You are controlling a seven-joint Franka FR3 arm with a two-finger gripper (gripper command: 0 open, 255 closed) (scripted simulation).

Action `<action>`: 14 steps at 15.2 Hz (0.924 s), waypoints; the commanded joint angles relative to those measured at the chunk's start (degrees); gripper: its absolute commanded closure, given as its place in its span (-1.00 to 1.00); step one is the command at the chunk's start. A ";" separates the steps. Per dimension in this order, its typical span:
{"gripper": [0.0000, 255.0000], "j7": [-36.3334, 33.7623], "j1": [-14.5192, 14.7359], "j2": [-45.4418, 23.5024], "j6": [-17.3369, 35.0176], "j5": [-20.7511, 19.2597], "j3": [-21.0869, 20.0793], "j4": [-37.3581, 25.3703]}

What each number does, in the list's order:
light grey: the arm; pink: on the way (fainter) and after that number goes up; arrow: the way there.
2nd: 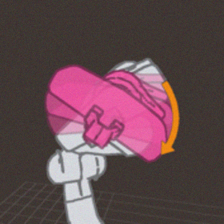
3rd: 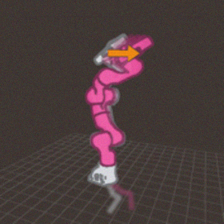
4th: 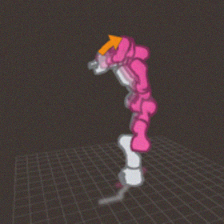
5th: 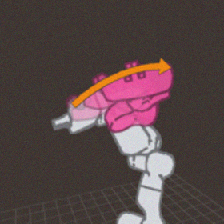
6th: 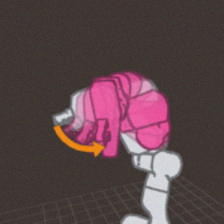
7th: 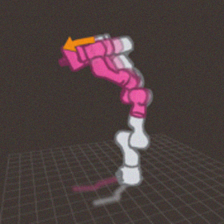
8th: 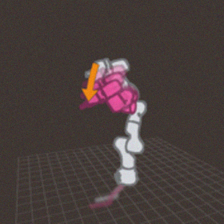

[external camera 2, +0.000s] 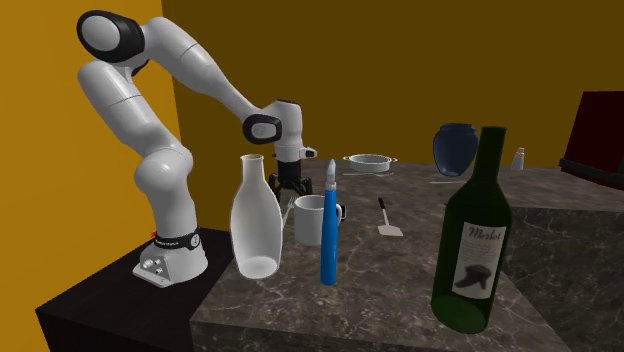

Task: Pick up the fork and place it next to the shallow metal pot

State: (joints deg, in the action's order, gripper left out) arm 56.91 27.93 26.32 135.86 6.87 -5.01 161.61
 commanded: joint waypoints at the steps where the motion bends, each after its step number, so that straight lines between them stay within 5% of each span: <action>1: -1.00 0.00 0.01 -0.08 0.13 0.01 -0.01 0.03; 5: -1.00 0.00 0.01 -0.07 0.11 0.01 -0.01 0.03; 6: 1.00 0.00 0.01 -0.07 0.11 0.01 -0.01 0.03; 14: 1.00 -0.20 0.14 0.02 0.10 0.11 -0.16 0.10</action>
State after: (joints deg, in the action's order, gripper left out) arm 56.72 27.98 26.35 136.10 6.90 -5.10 161.46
